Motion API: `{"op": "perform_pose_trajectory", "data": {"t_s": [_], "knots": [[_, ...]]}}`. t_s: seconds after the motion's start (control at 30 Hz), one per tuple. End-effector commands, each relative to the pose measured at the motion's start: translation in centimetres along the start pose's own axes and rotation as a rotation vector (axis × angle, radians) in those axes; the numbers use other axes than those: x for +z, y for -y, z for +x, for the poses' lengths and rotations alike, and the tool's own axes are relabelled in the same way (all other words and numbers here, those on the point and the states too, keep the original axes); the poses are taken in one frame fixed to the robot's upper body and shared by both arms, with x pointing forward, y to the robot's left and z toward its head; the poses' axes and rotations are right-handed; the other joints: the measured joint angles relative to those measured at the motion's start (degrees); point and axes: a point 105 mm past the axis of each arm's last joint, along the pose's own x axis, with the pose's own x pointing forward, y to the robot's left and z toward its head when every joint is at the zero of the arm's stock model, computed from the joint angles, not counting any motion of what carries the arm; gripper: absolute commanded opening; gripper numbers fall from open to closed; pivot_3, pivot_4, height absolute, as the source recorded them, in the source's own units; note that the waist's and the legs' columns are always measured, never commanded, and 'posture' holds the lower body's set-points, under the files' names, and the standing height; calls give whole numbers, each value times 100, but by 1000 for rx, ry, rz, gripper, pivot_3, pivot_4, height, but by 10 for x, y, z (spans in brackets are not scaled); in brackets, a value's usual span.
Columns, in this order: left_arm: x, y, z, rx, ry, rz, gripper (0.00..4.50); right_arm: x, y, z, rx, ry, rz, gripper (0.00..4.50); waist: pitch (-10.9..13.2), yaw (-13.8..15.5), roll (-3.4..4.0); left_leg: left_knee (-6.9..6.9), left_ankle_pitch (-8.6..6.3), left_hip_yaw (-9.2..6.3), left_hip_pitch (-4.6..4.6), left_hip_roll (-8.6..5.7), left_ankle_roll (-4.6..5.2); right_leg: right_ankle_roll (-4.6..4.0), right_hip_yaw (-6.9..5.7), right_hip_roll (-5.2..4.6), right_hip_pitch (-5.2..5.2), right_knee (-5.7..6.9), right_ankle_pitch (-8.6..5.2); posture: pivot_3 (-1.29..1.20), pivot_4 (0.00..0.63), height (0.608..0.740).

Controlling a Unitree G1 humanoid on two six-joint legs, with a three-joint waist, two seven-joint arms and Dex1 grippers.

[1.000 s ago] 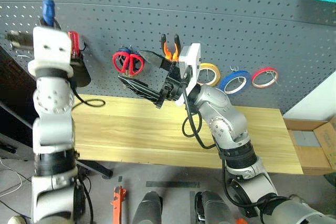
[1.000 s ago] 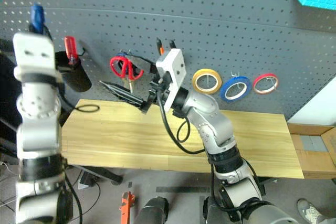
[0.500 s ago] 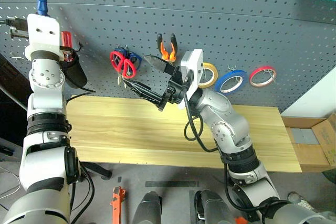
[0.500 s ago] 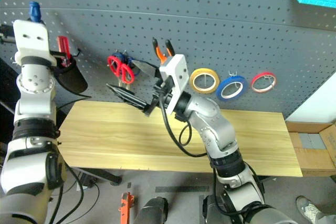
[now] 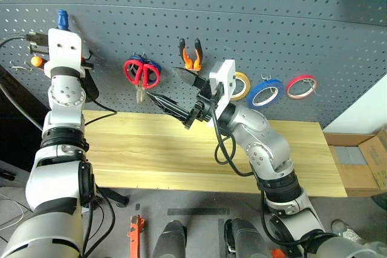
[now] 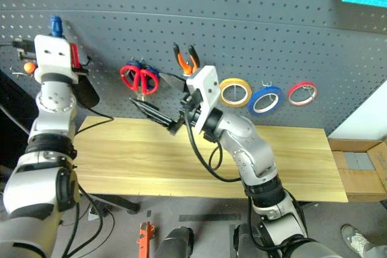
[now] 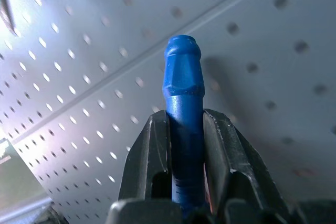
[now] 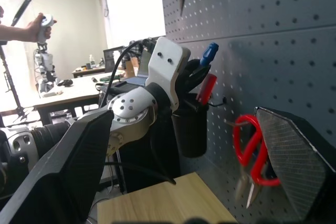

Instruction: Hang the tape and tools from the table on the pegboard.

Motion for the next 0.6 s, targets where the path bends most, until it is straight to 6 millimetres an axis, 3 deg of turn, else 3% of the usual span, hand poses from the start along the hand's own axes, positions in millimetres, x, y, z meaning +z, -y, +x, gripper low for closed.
{"op": "perform_pose_trajectory", "data": {"t_s": [0.03,0.37,0.6], "knots": [[9,1,2,25,37,-15,511,10,2,-1,-22,33,-5,4500,6,-12,2,0,0,0,0,0,0,0,0,0,0,0,0,99,228,740],[-7,19,-31,18,10,-65,511,-1,8,-8,-49,-2,-19,4500,26,-50,32,-3,-1,1,0,0,2,0,6,-2,0,-5,0,101,228,740],[-5,6,-39,64,-12,-71,511,-5,9,-10,-48,-14,-25,4500,27,-49,33,-1,-1,1,5,0,2,0,6,-2,1,2,0,111,226,740]]}}
